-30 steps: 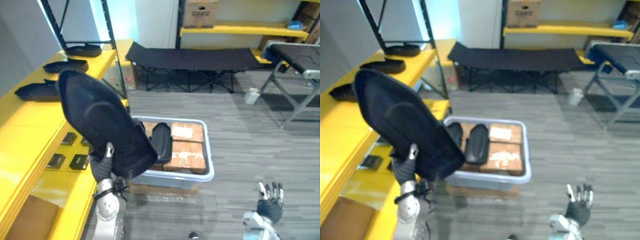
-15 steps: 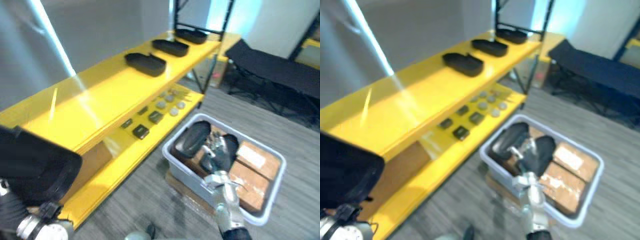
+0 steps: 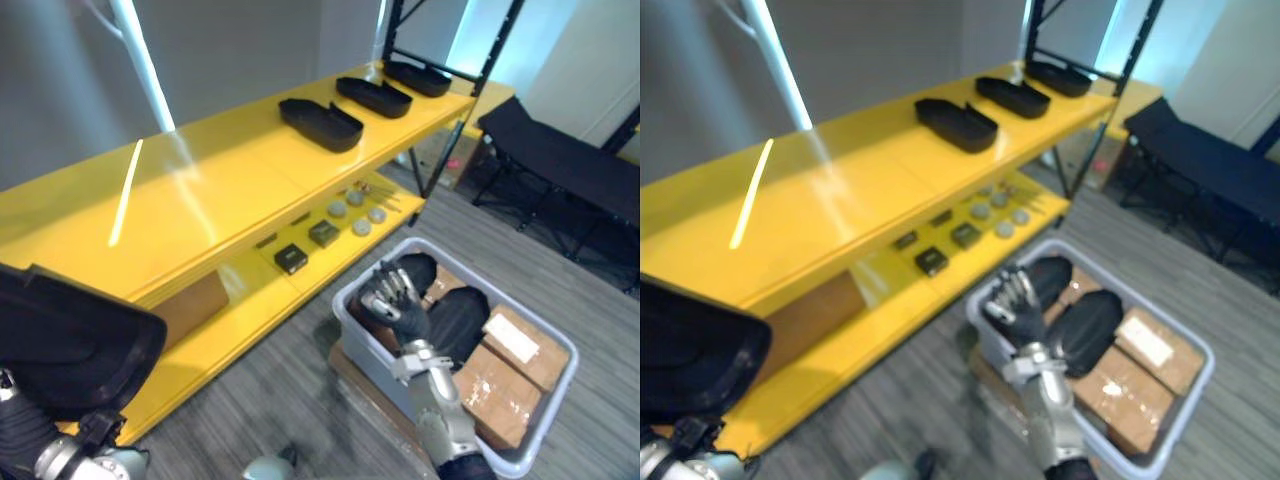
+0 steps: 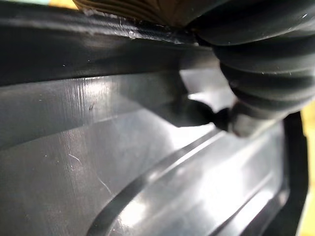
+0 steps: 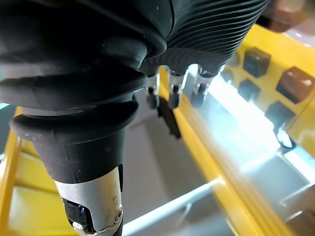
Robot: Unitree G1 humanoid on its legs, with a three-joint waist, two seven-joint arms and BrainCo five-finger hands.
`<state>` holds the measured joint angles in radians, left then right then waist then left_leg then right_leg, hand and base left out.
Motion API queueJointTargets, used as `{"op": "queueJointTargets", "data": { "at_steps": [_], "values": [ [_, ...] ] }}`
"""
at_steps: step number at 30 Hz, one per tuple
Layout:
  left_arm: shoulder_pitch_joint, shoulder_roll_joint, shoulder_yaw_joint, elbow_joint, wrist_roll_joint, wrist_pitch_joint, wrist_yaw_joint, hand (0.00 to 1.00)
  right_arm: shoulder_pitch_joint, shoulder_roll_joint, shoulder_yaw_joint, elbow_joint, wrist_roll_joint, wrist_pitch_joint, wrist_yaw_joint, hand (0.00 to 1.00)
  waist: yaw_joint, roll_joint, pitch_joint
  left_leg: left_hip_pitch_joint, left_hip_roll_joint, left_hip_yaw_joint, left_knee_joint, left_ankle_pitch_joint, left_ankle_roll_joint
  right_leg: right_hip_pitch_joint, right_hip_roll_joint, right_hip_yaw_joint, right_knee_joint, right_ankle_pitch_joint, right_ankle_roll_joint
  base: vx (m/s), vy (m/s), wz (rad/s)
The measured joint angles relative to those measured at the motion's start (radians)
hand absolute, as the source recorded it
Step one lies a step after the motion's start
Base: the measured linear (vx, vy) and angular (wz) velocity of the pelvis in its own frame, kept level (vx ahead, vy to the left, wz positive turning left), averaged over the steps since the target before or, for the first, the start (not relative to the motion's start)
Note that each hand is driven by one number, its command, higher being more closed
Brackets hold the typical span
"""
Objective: Walk over and take plastic housings, then place them on the shelf
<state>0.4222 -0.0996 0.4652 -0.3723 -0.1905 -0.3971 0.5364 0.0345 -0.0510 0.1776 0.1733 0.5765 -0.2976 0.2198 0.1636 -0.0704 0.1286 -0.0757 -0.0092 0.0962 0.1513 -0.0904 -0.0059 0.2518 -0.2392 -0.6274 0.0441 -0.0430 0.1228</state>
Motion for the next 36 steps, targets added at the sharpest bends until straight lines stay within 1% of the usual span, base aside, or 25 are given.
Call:
{"op": "queueJointTargets", "data": {
  "at_steps": [1, 3, 4, 6, 8, 9, 10, 11, 12, 13, 14, 15, 16, 18, 19, 20, 22, 25, 28, 30, 31, 33, 34, 35, 36],
  "values": [
    [0.001, 0.0, -0.021, -0.001, 0.0, -0.007, -0.007, 1.0, 0.014, -0.015, -0.007, -0.008, -0.002, 0.0, 0.001, 0.0, 0.0, 0.011, 0.002, 0.0, -0.003, -0.008, -0.006, 0.009, -0.009, 0.002, -0.002, -0.011, 0.007, 0.0, 0.0, -0.02, 0.01, 0.45],
    [-0.006, 0.003, -0.039, -0.01, 0.001, -0.015, -0.022, 1.0, 0.03, -0.017, -0.024, -0.008, -0.012, 0.0, 0.001, 0.0, -0.015, 0.012, 0.001, 0.001, -0.016, -0.031, -0.049, 0.022, -0.004, 0.002, -0.01, -0.036, 0.011, 0.0, 0.0, -0.01, 0.024, 0.53],
    [-0.018, 0.008, -0.058, -0.016, 0.004, -0.016, -0.045, 1.0, 0.042, -0.018, -0.041, -0.009, -0.013, 0.0, 0.001, 0.0, -0.019, 0.012, 0.001, 0.007, -0.017, -0.018, -0.08, 0.037, 0.004, 0.0, -0.019, -0.044, 0.026, 0.0, 0.0, 0.01, 0.033, 0.69],
    [-0.038, 0.017, -0.087, -0.026, 0.02, -0.017, -0.087, 1.0, 0.05, -0.026, -0.059, -0.009, -0.013, 0.0, 0.004, 0.0, -0.022, 0.016, 0.001, 0.011, -0.016, -0.009, -0.104, 0.071, 0.003, -0.008, -0.033, -0.053, 0.074, 0.0, 0.0, 0.04, 0.041, 0.61],
    [-0.05, 0.037, -0.117, -0.042, 0.046, -0.018, -0.122, 1.0, 0.055, -0.029, -0.073, -0.012, -0.013, -0.003, 0.022, 0.0, -0.033, 0.018, 0.002, 0.041, -0.033, -0.055, -0.127, 0.096, 0.006, -0.01, -0.057, -0.03, 0.151, -0.001, -0.002, 0.12, 0.053, 0.67],
    [-0.071, 0.072, -0.149, -0.041, 0.045, -0.019, -0.147, 1.0, 0.064, -0.029, -0.093, -0.019, -0.02, -0.004, 0.027, 0.0, -0.048, 0.021, 0.002, 0.053, -0.041, -0.101, -0.133, 0.102, 0.014, -0.025, -0.07, 0.032, 0.239, -0.002, -0.018, 0.14, 0.015, 0.87],
    [-0.09, 0.096, -0.167, -0.039, 0.044, -0.022, -0.164, 1.0, 0.071, -0.03, -0.105, -0.026, -0.023, -0.005, 0.031, 0.0, -0.059, 0.03, 0.008, 0.058, -0.039, -0.133, -0.136, 0.105, 0.018, -0.039, -0.066, 0.089, 0.281, -0.052, -0.065, 0.07, -0.005, 1.2],
    [-0.129, 0.131, -0.189, -0.026, 0.045, -0.033, -0.183, 1.0, 0.086, -0.032, -0.117, -0.048, -0.032, -0.006, 0.042, 0.0, -0.08, 0.033, 0.01, 0.058, -0.039, -0.184, -0.139, 0.113, 0.02, -0.052, -0.035, 0.162, 0.308, -0.125, -0.083, 0.07, -0.076, 1.26],
    [-0.168, 0.154, -0.206, -0.009, 0.046, -0.048, -0.197, 1.0, 0.097, -0.038, -0.121, -0.07, -0.04, -0.012, 0.049, 0.0, -0.094, 0.033, 0.01, 0.058, -0.041, -0.224, -0.143, 0.12, 0.016, -0.065, -0.005, 0.197, 0.309, -0.171, -0.087, 0.05, -0.082, 1.19],
    [-0.193, 0.166, -0.211, 0.009, 0.049, -0.057, -0.203, 1.0, 0.098, -0.04, -0.125, -0.084, -0.04, -0.015, 0.063, 0.0, -0.092, 0.028, 0.008, 0.059, -0.045, -0.233, -0.142, 0.122, 0.014, -0.082, 0.008, 0.196, 0.277, -0.174, -0.09, 0.05, -0.096, 0.71],
    [-0.197, 0.171, -0.211, 0.015, 0.049, -0.057, -0.202, 1.0, 0.095, -0.041, -0.125, -0.087, -0.041, -0.017, 0.069, 0.0, -0.092, 0.024, 0.006, 0.058, -0.05, -0.235, -0.14, 0.122, 0.013, -0.089, 0.013, 0.195, 0.251, -0.17, -0.09, 0.02, -0.086, 0.3],
    [-0.198, 0.174, -0.21, 0.019, 0.049, -0.057, -0.202, 1.0, 0.088, -0.044, -0.125, -0.093, -0.042, -0.029, 0.078, 0.0, -0.091, 0.008, 0.006, 0.057, -0.074, -0.234, -0.135, 0.123, 0.011, -0.102, 0.013, 0.193, 0.207, -0.146, -0.081, 0.01, -0.091, 0.13],
    [-0.193, 0.164, -0.216, 0.025, 0.05, -0.057, -0.201, 1.0, 0.087, -0.057, -0.129, -0.092, -0.042, -0.033, 0.086, 0.0, -0.09, 0.01, 0.001, 0.057, -0.081, -0.232, -0.133, 0.121, 0.008, -0.088, 0.006, 0.191, 0.192, -0.156, -0.063, 0.01, -0.112, 0.05],
    [-0.184, 0.158, -0.236, 0.026, 0.052, -0.052, -0.192, 1.0, 0.075, -0.086, -0.131, -0.092, -0.043, -0.034, 0.088, 0.0, -0.079, 0.05, 0.017, 0.035, -0.071, -0.219, -0.115, 0.117, -0.002, -0.078, 0.022, 0.198, 0.143, -0.146, -0.046, -0.05, -0.085, -0.07],
    [-0.186, 0.157, -0.246, 0.025, 0.053, -0.052, -0.192, 1.0, 0.068, -0.094, -0.133, -0.092, -0.045, -0.034, 0.088, 0.0, -0.083, 0.069, 0.024, 0.017, -0.063, -0.218, -0.101, 0.113, -0.008, -0.078, 0.03, 0.194, 0.125, -0.141, -0.038, -0.12, -0.068, -0.02],
    [-0.185, 0.153, -0.25, 0.024, 0.056, -0.052, -0.193, 1.0, 0.065, -0.095, -0.136, -0.092, -0.049, -0.034, 0.088, 0.0, -0.083, 0.077, 0.029, 0.009, -0.056, -0.212, -0.093, 0.11, -0.012, -0.078, 0.037, 0.192, 0.119, -0.139, -0.034, -0.1, -0.054, 0.03],
    [-0.174, 0.135, -0.251, 0.016, 0.083, -0.051, -0.195, 1.0, 0.063, -0.092, -0.136, -0.092, -0.055, -0.034, 0.085, 0.0, -0.083, 0.082, 0.039, 0.003, -0.044, -0.204, -0.072, 0.098, -0.018, -0.076, 0.048, 0.194, 0.121, -0.139, -0.034, -0.06, -0.044, -0.08],
    [-0.121, 0.122, -0.251, 0.004, 0.093, -0.05, -0.195, 1.0, 0.063, -0.067, -0.149, -0.092, -0.059, -0.043, 0.078, 0.0, -0.093, 0.077, 0.042, 0.007, -0.036, -0.179, -0.072, 0.087, -0.013, -0.075, 0.046, 0.193, 0.134, -0.149, -0.028, -0.04, -0.026, -0.01],
    [-0.096, 0.12, -0.246, -0.001, 0.093, -0.051, -0.197, 1.0, 0.071, -0.036, -0.171, -0.092, -0.054, -0.047, 0.075, 0.0, -0.094, 0.069, 0.044, 0.012, -0.043, -0.137, -0.066, 0.082, -0.013, -0.075, 0.014, 0.181, 0.177, -0.18, -0.011, 0.0, 0.026, 0.17],
    [-0.097, 0.119, -0.227, -0.026, 0.092, -0.053, -0.201, 1.0, 0.071, -0.012, -0.173, -0.092, -0.064, -0.05, 0.049, 0.0, -0.092, 0.047, 0.057, 0.005, -0.066, -0.124, -0.024, 0.058, -0.001, -0.072, -0.024, 0.162, 0.227, -0.218, -0.017, 0.03, 0.062, 0.26],
    [-0.097, 0.119, -0.219, -0.038, 0.092, -0.054, -0.206, 1.0, 0.071, -0.007, -0.174, -0.091, -0.083, -0.053, 0.034, 0.0, -0.09, 0.039, 0.061, 0.004, -0.069, -0.106, 0.0, 0.04, 0.003, -0.067, -0.036, 0.161, 0.252, -0.222, -0.018, 0.06, 0.08, 0.2],
    [-0.109, 0.112, -0.204, -0.04, 0.092, -0.061, -0.216, 1.0, 0.075, -0.007, -0.171, -0.084, -0.113, -0.074, -0.004, 0.0, -0.091, 0.041, 0.063, 0.007, -0.076, -0.113, 0.042, 0.009, 0.013, -0.117, -0.071, 0.172, 0.426, -0.217, -0.057, 0.06, 0.111, 0.2],
    [-0.117, 0.116, -0.202, -0.041, 0.093, -0.062, -0.22, 1.0, 0.079, -0.007, -0.173, -0.083, -0.121, -0.087, -0.022, 0.0, -0.094, 0.04, 0.062, 0.012, -0.077, -0.116, 0.06, -0.006, 0.023, -0.193, -0.103, 0.212, 0.599, -0.177, -0.129, 0.05, 0.126, 0.18],
    [-0.121, 0.122, -0.199, -0.041, 0.093, -0.063, -0.22, 1.0, 0.077, -0.005, -0.174, -0.083, -0.12, -0.09, -0.026, 0.0, -0.094, 0.036, 0.064, 0.02, -0.079, -0.116, 0.061, -0.012, 0.027, -0.234, -0.117, 0.246, 0.673, -0.144, -0.169, 0.09, 0.126, 0.16],
    [-0.123, 0.145, -0.192, -0.042, 0.096, -0.062, -0.222, 1.0, 0.075, -0.002, -0.179, -0.081, -0.119, -0.09, -0.025, 0.0, -0.095, 0.027, 0.068, 0.043, -0.082, -0.122, 0.056, -0.021, 0.04, -0.297, -0.133, 0.306, 0.795, -0.042, -0.185, 0.16, 0.082, 0.18]
  ]
}}
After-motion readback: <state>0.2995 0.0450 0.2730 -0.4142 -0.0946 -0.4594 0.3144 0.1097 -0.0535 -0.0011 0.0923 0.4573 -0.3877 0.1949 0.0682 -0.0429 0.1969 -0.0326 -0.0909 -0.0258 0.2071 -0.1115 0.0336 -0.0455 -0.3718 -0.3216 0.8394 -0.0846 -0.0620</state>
